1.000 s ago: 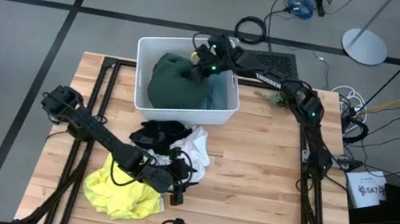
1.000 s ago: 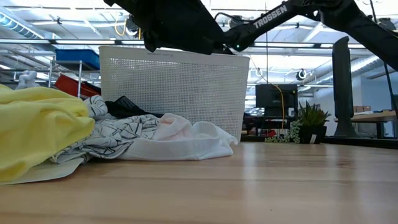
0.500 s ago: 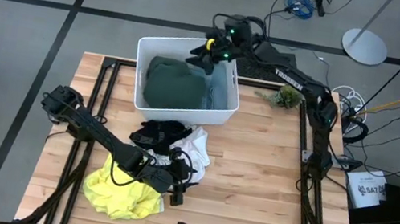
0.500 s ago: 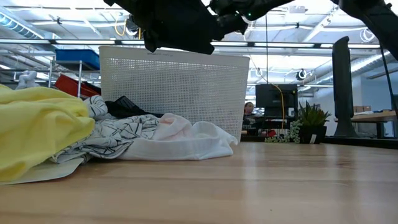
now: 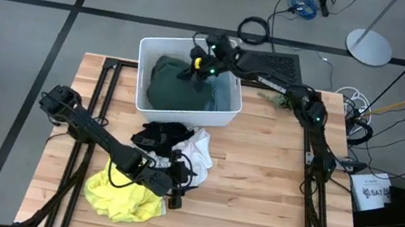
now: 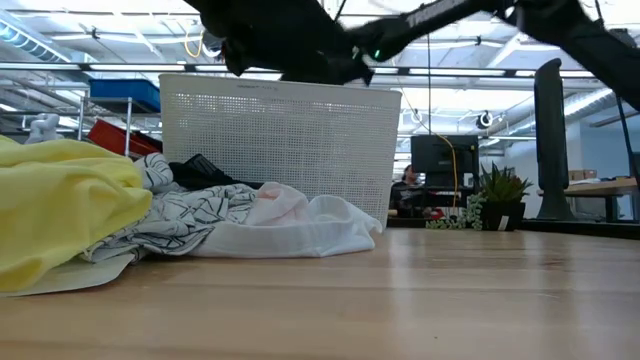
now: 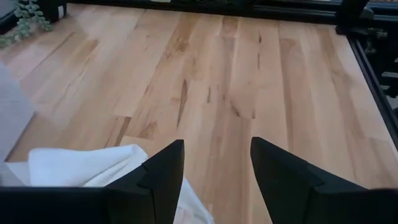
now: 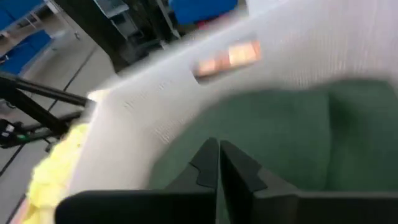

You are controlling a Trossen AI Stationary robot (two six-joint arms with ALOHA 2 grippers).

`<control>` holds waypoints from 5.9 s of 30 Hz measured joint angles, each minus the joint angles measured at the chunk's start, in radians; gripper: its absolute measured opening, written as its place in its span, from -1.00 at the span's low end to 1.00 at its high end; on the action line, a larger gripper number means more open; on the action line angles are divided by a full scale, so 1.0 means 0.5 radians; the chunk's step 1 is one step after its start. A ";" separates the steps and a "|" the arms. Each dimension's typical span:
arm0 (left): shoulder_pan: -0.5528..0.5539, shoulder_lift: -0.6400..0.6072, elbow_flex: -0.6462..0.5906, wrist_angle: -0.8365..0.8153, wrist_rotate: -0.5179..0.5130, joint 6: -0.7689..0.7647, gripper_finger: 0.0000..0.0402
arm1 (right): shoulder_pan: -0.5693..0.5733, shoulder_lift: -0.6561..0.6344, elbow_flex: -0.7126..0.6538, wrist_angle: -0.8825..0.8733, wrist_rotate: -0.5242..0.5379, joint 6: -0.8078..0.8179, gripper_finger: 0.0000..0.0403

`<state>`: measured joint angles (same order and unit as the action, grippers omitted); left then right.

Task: Fold laundry
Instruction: Put the folded green polo shirt into the white laundry bin, then fold the yellow shirt

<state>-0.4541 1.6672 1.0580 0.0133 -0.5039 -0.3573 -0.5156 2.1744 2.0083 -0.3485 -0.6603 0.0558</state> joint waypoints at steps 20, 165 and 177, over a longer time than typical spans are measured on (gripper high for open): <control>-0.005 -0.001 0.000 -0.052 -0.003 -0.007 -0.03 | 0.040 0.331 -0.009 -0.090 0.023 0.117 -1.00; 0.165 -0.117 2.256 -1.630 0.020 0.202 -0.96 | 1.970 -2.325 -2.593 -0.194 1.764 0.650 -0.35; 0.207 -0.117 2.256 -2.017 -0.059 -0.008 -0.96 | 1.821 -2.094 -2.594 -0.382 2.151 -0.035 -0.35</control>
<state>-0.3505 1.6089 2.1860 -0.9951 -0.5335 -0.3613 0.3950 1.1273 0.7113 -0.5397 0.4150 0.0384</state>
